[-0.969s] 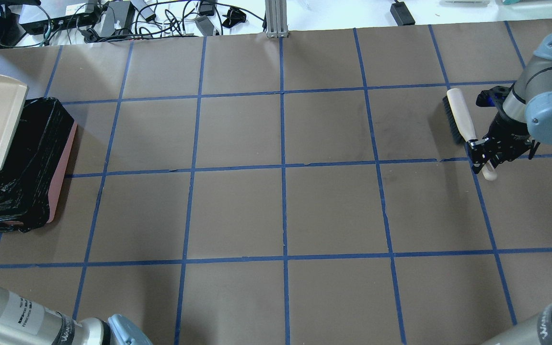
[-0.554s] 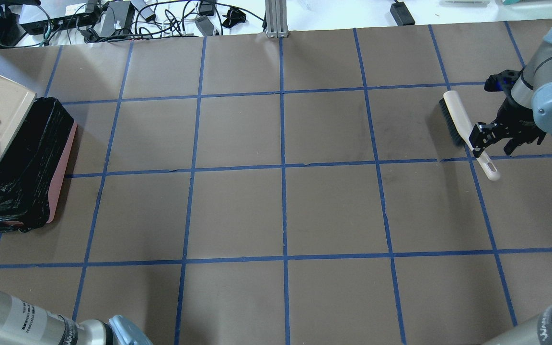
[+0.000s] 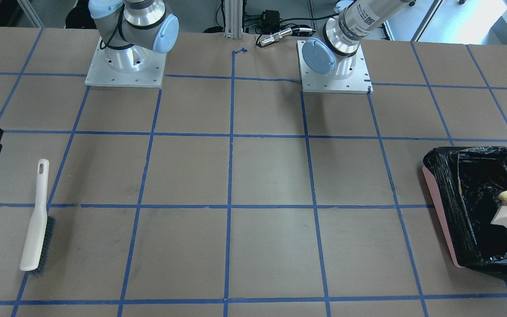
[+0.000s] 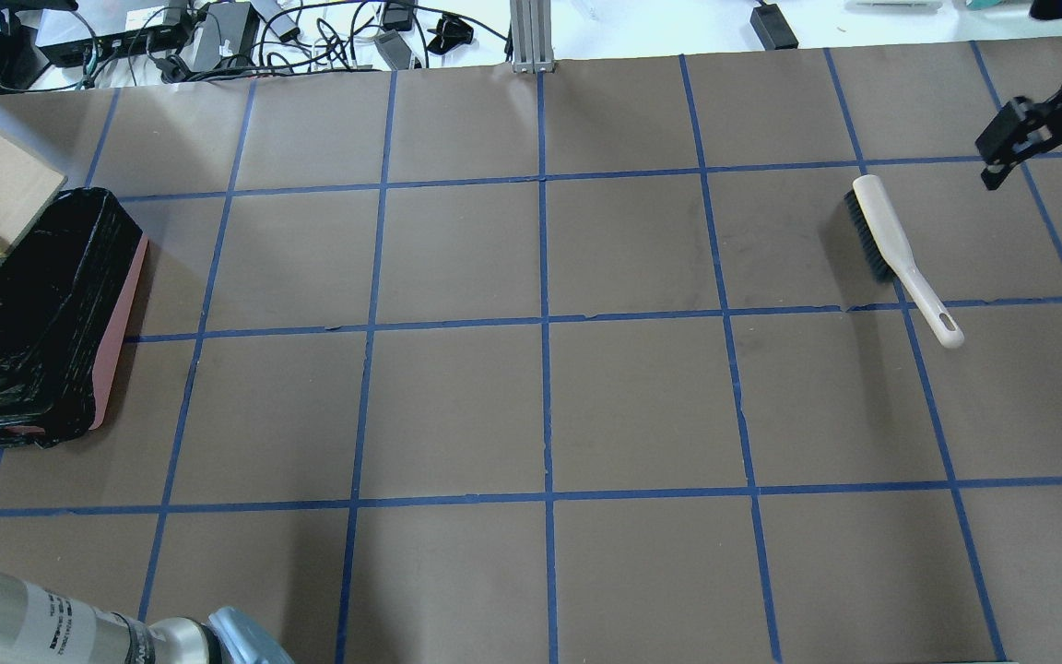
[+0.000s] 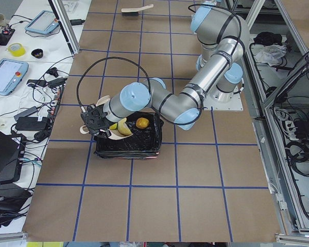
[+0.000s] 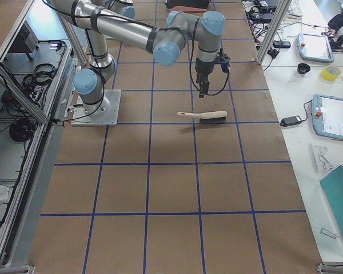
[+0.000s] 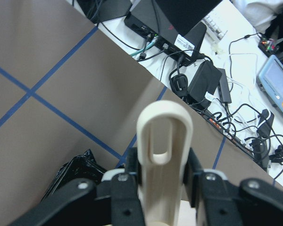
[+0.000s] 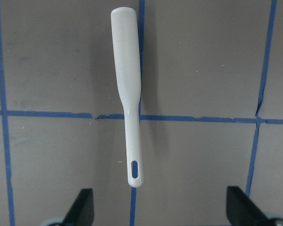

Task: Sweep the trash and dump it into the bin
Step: 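Tip the dustpan further to empty it into the bin with the left gripper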

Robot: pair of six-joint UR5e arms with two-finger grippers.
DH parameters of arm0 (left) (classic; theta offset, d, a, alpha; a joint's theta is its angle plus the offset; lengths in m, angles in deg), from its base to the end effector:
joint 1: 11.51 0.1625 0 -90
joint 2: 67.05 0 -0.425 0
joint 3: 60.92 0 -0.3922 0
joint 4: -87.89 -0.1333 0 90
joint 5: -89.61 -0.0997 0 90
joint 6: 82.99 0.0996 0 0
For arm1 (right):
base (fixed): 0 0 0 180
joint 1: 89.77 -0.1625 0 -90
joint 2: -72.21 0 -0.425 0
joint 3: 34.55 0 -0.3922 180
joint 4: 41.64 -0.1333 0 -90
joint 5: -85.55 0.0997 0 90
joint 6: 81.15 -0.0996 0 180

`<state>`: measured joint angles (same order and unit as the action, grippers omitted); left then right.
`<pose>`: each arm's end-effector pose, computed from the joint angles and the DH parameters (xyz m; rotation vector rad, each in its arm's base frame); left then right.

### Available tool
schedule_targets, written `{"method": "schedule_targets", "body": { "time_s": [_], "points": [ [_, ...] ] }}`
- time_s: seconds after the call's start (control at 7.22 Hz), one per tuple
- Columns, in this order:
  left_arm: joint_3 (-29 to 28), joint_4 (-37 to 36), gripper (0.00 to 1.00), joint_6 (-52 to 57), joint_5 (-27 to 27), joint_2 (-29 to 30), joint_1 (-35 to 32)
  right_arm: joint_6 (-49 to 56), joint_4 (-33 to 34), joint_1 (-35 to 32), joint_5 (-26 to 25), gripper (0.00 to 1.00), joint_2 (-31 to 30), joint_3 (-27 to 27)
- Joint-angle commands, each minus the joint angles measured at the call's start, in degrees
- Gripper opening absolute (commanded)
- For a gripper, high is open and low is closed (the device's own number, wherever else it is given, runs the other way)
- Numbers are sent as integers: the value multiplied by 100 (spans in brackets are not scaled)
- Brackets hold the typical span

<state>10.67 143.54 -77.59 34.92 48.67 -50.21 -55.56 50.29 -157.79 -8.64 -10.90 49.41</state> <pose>0.4263 -0.5861 0.4684 0.8486 -2.5253 0.9635 -0.0870 -0.5523 0.4812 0.0955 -3.0655 -0.0188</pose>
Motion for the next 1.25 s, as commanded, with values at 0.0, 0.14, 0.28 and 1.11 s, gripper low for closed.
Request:
{"method": "schedule_targets", "body": {
  "time_s": [0.0,0.14,0.28,1.11],
  "points": [
    [13,-45,0,878,510,-75,38,-481,-1209,-515,268,100,-196,-1027],
    [21,-159,0,1127,712,-75,64,-1172,-1431,-980,260,100,-344,-1074],
    [13,-212,0,1408,793,-110,73,-1928,-1555,-1567,252,100,-598,-979],
    [1023,-1496,0,1730,1603,-619,187,-2788,-713,-2558,216,96,-794,-46]
  ]
}}
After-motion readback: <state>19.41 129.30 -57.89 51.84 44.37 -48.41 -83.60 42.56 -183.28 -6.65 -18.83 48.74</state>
